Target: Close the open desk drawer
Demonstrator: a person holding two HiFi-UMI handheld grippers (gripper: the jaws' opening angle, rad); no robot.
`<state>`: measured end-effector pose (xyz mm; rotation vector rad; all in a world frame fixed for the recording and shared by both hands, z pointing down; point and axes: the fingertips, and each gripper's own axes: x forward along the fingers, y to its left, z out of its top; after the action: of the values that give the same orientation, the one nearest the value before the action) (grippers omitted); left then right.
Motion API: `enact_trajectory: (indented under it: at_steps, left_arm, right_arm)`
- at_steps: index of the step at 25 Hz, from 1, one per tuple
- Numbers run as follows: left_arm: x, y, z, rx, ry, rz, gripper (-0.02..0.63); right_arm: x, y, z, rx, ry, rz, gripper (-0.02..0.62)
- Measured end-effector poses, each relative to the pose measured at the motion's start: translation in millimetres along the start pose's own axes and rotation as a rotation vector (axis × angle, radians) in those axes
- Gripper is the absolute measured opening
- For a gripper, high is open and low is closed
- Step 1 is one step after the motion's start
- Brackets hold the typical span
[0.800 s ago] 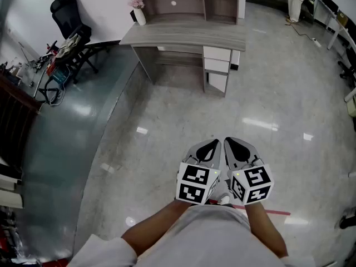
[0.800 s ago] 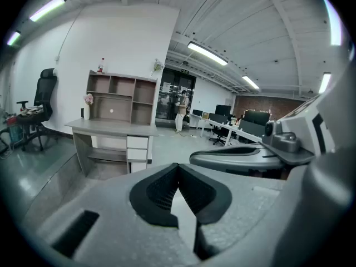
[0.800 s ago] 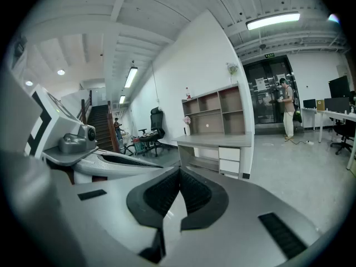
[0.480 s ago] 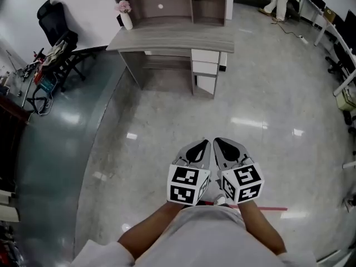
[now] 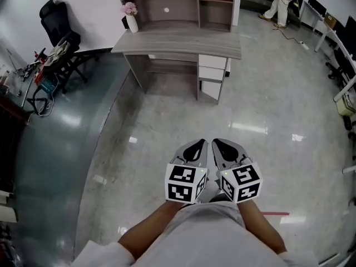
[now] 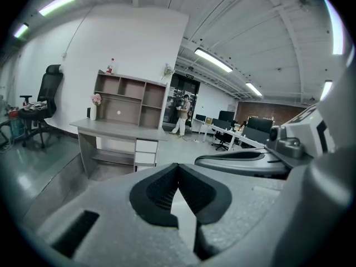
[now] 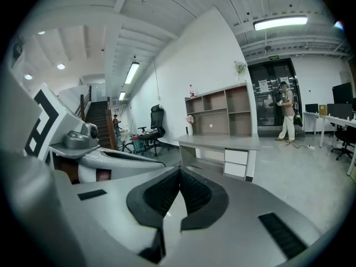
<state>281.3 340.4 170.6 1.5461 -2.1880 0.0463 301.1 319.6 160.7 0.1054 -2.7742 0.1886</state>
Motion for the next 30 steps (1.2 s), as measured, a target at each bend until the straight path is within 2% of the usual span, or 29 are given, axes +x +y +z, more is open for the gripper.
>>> enact_trajectory:
  at_steps: [7,14,22,30]
  left_arm:
    - [2,48,0,-0.022,0.002,0.063,0.002]
    - [28,94,14,-0.033,0.018,0.132,0.002]
    - [99,133,51,-0.047,0.058,0.173,0.002]
    - [180,143,86,0.008,0.104,0.181,0.002]
  right_arm:
    - [43,15,3,-0.010,0.005,0.062,-0.005]
    - [104,11,18,-0.002,0.006,0.142,-0.005]
    - [170,-37,42,0.034,0.035,0.191,-0.005]
    - [219,-108,63,0.084,0.028,0.212,-0.005]
